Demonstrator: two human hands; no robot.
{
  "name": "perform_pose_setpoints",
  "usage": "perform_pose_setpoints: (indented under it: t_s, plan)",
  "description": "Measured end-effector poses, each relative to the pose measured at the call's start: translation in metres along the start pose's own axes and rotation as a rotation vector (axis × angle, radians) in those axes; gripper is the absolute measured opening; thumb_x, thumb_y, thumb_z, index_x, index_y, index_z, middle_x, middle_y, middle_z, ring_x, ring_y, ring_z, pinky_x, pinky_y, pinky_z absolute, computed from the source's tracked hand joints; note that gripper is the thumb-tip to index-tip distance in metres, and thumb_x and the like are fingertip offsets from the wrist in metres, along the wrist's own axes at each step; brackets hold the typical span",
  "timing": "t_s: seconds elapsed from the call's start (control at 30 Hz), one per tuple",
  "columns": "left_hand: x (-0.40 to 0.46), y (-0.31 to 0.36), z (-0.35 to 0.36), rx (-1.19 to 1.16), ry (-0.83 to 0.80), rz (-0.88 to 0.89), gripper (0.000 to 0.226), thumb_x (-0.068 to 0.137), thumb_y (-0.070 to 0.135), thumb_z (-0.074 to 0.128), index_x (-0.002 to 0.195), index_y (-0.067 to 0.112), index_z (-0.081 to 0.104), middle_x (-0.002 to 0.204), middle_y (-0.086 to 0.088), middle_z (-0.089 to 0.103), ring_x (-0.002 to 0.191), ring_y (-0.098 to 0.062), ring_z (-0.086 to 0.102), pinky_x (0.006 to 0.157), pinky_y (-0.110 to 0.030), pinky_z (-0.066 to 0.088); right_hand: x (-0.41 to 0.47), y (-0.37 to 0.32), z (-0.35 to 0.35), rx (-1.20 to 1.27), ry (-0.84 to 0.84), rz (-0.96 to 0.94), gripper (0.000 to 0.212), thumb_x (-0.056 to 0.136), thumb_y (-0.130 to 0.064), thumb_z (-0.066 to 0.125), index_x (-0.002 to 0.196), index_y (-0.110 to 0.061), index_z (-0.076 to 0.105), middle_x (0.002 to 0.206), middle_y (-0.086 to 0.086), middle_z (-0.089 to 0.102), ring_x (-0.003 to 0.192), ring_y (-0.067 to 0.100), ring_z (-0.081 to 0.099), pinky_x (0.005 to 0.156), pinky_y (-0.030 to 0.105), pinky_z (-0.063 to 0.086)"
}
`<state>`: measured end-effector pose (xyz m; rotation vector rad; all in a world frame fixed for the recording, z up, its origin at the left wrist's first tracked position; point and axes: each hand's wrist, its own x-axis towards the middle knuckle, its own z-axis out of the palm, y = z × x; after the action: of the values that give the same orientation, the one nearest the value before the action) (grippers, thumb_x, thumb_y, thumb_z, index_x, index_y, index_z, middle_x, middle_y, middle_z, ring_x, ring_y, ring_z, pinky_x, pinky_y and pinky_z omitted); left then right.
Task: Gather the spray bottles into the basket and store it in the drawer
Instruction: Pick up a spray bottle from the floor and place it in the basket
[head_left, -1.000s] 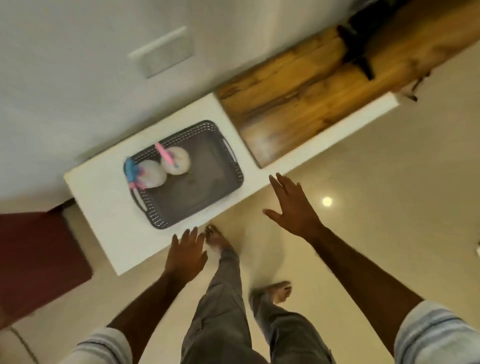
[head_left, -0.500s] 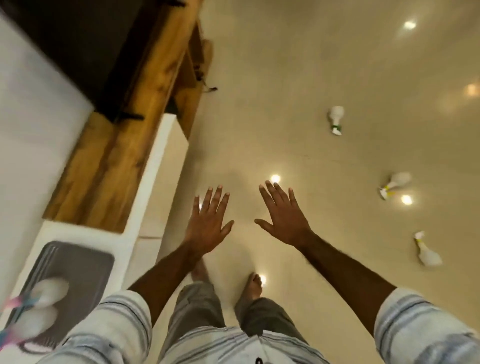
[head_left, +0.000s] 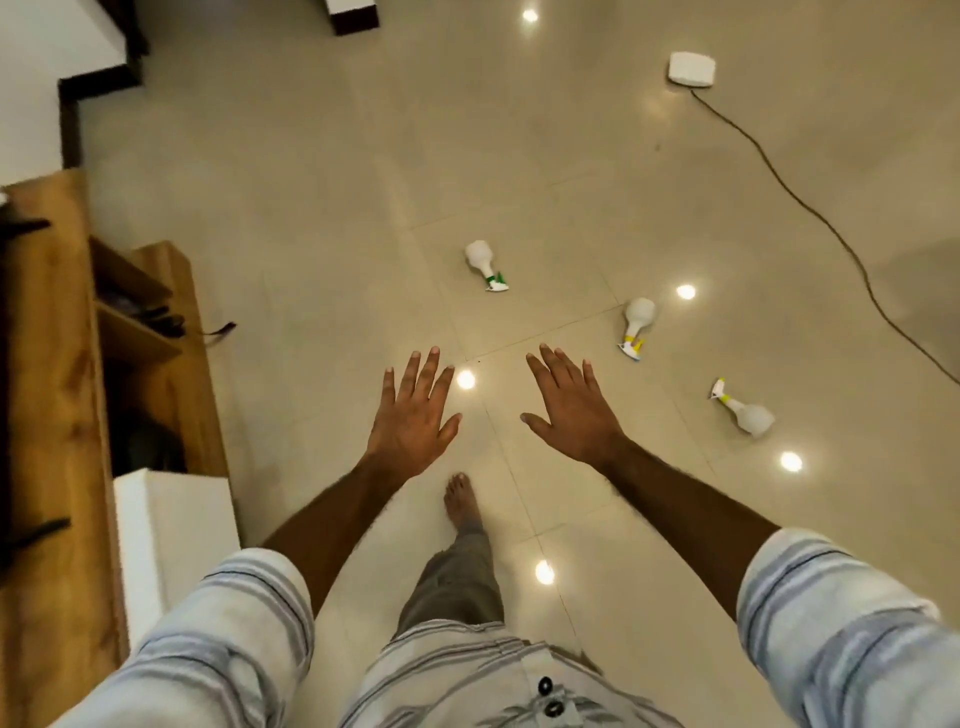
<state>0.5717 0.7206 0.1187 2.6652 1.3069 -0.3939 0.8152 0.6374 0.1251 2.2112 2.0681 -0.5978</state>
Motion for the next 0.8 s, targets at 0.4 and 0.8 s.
perform_pose_setpoints:
  t_s: [0.4, 0.8]
  plan:
    - [0.269, -0.058, -0.049, 0.153, -0.097, 0.214, 0.064, 0.102, 0.049, 0.026, 0.156, 0.016, 0.020, 0.168, -0.014, -0.007, 0.154, -0.038, -0.005, 0.123, -0.059, 0.011, 0.214, 0.088, -0.043, 0.279, -0.038, 0.257, 0.077, 0.097, -0.038, 0.054, 0.157, -0.013, 0.013, 0.166, 0.011, 0.011, 0.153, 0.029, 0.011, 0.123, 0.053, 0.008]
    - [0.560, -0.095, 0.041, 0.254, -0.310, 0.250, 0.054, 0.098, 0.041, 0.046, 0.142, 0.012, 0.038, 0.167, -0.017, -0.004, 0.152, -0.045, -0.004, 0.119, -0.066, 0.014, 0.463, 0.198, 0.048, 0.653, -0.190, 0.438, 0.073, 0.094, -0.032, 0.061, 0.153, -0.011, 0.025, 0.159, 0.012, 0.027, 0.142, 0.033, 0.033, 0.114, 0.044, 0.033]
